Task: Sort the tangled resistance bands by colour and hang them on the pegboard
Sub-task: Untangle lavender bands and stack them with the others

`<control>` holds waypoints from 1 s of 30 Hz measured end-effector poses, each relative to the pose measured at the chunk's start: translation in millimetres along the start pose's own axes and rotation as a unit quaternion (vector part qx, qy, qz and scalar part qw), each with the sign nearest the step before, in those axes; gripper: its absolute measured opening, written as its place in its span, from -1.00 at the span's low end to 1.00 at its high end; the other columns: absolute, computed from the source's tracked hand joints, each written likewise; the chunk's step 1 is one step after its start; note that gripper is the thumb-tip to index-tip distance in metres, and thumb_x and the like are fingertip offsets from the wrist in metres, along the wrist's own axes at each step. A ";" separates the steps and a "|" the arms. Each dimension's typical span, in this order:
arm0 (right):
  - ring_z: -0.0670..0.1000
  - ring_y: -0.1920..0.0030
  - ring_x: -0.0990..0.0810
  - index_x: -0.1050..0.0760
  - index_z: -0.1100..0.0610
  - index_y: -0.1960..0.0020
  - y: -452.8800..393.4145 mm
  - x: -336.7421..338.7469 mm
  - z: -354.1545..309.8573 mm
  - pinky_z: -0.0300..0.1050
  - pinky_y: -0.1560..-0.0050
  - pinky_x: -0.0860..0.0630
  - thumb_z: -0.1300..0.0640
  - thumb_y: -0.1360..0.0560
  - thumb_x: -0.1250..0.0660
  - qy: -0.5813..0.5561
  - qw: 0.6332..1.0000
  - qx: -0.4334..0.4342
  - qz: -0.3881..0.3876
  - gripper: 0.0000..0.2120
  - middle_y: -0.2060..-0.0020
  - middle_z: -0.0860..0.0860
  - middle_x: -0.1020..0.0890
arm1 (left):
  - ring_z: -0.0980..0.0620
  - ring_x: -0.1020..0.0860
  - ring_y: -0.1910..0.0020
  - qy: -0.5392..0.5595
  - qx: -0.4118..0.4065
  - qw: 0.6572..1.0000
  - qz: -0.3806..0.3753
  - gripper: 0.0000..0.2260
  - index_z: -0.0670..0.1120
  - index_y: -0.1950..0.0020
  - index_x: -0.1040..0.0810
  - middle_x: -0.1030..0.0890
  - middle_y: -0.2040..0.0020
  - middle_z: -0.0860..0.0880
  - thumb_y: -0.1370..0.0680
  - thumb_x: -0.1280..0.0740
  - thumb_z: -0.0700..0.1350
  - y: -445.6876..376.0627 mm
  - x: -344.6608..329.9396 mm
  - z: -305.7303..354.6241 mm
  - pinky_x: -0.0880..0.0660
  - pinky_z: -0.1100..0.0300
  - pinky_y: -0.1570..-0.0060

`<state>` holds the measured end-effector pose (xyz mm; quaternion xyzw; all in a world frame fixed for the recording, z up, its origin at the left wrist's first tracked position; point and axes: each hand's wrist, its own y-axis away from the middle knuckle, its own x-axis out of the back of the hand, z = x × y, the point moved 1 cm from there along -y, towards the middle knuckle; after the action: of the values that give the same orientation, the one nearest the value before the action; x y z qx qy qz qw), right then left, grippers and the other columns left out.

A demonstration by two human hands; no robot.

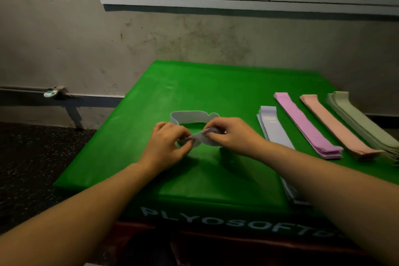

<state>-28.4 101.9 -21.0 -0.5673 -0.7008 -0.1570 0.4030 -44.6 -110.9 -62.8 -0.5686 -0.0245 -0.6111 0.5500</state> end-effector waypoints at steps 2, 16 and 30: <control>-0.04 0.12 -0.64 -0.65 -0.03 0.03 12.9 10.5 -6.5 -0.01 0.05 -0.58 0.07 -0.51 -0.41 0.003 1.000 0.004 0.030 -0.93 0.16 -0.07 -0.70 | 0.09 -0.48 0.28 0.014 -0.034 0.999 0.018 -0.80 0.00 0.13 -0.58 -0.62 0.25 0.09 -0.50 -0.28 0.11 1.5 7.6 14.0 -0.42 0.05 -0.05; -0.18 0.33 -0.46 -0.43 -0.04 0.15 86.4 48.6 -78.5 -0.28 0.25 -0.39 0.09 -0.49 -0.47 -0.124 0.984 0.059 0.111 -0.79 0.29 -0.23 -0.53 | 0.18 -0.41 0.38 0.384 0.107 0.914 0.080 -0.91 0.00 0.13 -0.51 -0.56 0.37 0.12 -0.55 -0.36 -0.15 -12.4 64.3 130.5 -0.31 0.28 0.41; -0.25 0.43 -0.41 -0.50 0.11 0.12 141.0 99.4 -135.1 -0.42 0.38 -0.33 0.33 -0.50 -0.41 -0.291 0.938 0.008 0.187 -0.84 0.34 -0.03 -0.52 | 0.19 -0.56 0.30 0.491 0.145 0.858 0.045 -0.88 -0.07 0.08 -0.55 -0.66 0.28 0.08 -0.63 -0.28 -0.21 -3.0 106.8 212.0 -0.48 0.34 0.28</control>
<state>150.7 120.1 103.9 -0.7059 -0.6700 0.0988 0.2076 121.8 -39.6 90.8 -0.1085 0.1860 -0.7754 0.5936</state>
